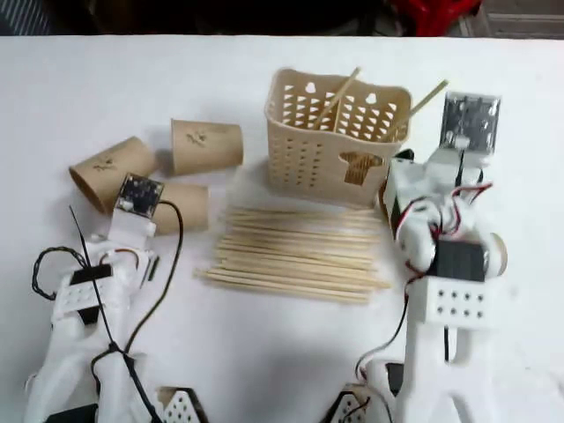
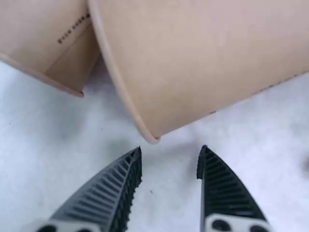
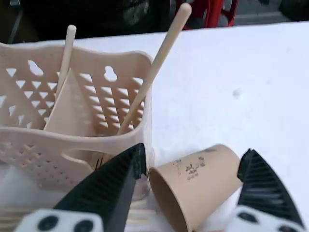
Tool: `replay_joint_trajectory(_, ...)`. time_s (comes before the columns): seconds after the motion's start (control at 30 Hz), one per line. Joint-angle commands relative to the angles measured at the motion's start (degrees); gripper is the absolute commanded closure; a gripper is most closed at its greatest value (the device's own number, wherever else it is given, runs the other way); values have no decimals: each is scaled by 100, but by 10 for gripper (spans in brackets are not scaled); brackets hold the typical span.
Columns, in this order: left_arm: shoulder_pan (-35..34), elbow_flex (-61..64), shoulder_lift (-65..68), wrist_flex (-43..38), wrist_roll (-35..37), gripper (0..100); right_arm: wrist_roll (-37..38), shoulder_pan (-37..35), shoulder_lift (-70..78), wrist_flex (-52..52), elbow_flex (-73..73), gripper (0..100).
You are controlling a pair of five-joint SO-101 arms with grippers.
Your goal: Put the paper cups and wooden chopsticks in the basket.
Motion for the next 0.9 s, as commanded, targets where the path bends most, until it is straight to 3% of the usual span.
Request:
replay_joint_trajectory(0.0,66,-26,-215,-132,-44,804,0,-84,-1112,-2255,1749,686)
replay_joint_trajectory(0.13,66,-26,-215,-132,-44,804,-343,-66,-2185,-3670,3253,686)
replay_joint_trajectory(0.27,66,-26,-215,-132,-44,804,-396,-84,-2967,-4207,4009,687)
replay_joint_trajectory(0.43,66,-26,-215,-123,-44,804,-396,-84,-3143,-4330,3991,687)
replay_joint_trajectory(0.67,66,-26,-215,-114,-44,804,-396,-84,-3134,-5253,3938,687)
replay_joint_trajectory(0.87,66,-26,-215,-114,-44,804,-396,-180,-2765,-5138,3288,687)
